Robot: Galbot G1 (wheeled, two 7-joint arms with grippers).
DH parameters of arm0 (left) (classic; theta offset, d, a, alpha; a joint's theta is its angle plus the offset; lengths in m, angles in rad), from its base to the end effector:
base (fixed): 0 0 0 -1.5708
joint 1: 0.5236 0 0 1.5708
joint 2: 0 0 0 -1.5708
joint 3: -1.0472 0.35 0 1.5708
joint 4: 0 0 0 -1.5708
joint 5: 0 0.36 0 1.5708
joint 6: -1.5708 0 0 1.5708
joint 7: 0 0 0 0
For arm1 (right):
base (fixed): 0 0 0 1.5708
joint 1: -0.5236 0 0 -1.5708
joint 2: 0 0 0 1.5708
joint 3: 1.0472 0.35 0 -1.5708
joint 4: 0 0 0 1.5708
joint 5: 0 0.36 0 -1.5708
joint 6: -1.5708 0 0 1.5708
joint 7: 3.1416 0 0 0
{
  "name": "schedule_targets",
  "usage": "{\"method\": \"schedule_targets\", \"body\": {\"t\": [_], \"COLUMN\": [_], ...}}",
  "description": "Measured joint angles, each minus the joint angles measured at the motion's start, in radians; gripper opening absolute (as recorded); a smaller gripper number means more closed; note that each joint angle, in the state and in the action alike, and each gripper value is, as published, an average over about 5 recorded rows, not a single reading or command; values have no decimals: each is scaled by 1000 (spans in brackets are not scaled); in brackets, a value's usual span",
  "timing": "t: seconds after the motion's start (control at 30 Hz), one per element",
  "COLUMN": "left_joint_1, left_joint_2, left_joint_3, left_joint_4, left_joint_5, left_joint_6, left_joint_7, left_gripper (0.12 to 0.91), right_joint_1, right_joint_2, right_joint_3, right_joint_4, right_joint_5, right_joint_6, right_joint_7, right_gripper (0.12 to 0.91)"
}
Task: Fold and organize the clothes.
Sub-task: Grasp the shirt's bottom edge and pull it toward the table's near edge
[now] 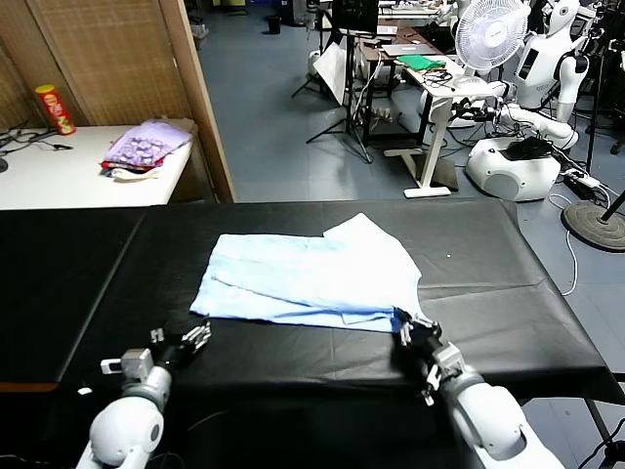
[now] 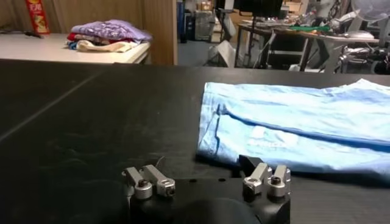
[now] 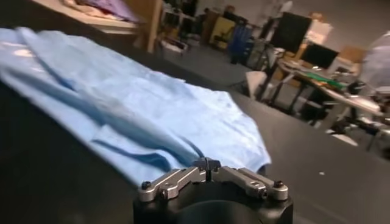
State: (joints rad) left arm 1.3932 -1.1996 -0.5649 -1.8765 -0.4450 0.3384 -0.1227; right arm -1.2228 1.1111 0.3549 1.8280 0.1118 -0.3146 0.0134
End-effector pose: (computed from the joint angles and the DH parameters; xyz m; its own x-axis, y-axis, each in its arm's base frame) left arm 0.2481 0.1009 -0.3233 -0.9242 -0.0281 0.3810 -0.0449 0.9984 -0.0352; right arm 0.2929 -0.0623 -0.3135 -0.9418 -0.1437 0.3039 -0.2379 0.9236 -0.3007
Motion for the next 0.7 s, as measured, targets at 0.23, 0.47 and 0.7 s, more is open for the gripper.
{"method": "schedule_targets", "body": {"t": [0.23,0.47,0.7], "left_joint_1": [-14,-31,-30], "left_joint_2": [2,6,2], "left_joint_3": [-2,-5,-8], "left_joint_4": [2,5,-1], "left_joint_5": [-10,-52,-95], "left_joint_6": [0,0,5], "left_joint_7": [0,0,-3], "left_gripper": [798,798,798], "right_joint_1": [-74,-183,-231], "right_joint_2": [-7,14,32], "right_joint_3": [73,157,196], "right_joint_4": [112,166,169], "right_joint_5": [180,262,273], "right_joint_6": [-91,-129,-127], "right_joint_7": [13,26,22], "right_gripper": [689,797,798]}}
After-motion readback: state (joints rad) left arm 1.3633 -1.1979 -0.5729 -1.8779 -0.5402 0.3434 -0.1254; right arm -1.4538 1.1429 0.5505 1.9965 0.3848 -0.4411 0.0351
